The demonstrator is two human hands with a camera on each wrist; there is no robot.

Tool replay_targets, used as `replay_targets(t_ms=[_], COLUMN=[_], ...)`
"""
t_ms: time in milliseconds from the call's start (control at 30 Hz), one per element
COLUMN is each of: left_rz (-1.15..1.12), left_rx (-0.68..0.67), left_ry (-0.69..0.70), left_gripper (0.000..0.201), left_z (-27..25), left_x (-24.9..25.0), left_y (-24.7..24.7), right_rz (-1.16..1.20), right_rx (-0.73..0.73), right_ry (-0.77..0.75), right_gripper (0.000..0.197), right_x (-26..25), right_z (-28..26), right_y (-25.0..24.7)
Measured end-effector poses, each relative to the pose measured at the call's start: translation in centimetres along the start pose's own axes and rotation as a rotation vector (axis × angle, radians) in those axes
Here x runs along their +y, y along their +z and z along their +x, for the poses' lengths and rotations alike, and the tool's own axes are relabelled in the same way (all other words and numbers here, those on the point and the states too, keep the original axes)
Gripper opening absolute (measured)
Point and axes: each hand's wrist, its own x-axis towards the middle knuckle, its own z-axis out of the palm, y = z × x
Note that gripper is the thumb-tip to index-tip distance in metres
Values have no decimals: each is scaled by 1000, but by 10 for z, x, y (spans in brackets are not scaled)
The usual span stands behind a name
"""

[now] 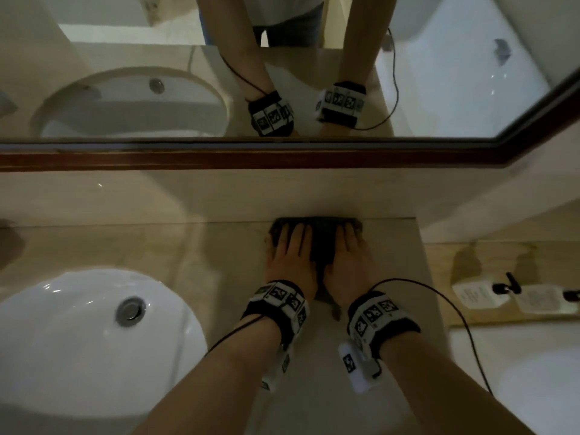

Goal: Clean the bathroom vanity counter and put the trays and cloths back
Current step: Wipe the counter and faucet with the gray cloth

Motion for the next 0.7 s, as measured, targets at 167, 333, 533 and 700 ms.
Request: replay_targets(t_ms=[167, 333, 533, 700], left_rz=[28, 38, 58, 44], left_rx=[5, -14, 7, 23], left_ry=[-43, -101, -101, -90], left_gripper=[63, 70, 73, 73], left_z=[-19, -70, -106, -137], left_x=[6, 19, 24, 26], left_y=[18, 44, 67, 76], right_rz=[-91, -126, -89, -115], right_rx=[-81, -161, -87, -116], right_ry=[-52, -116, -141, -129], right_gripper=[75, 77, 83, 79], right_x=[11, 26, 31, 32], right_z=[-26, -65, -110, -142], right_y=[-1, 4, 22, 26])
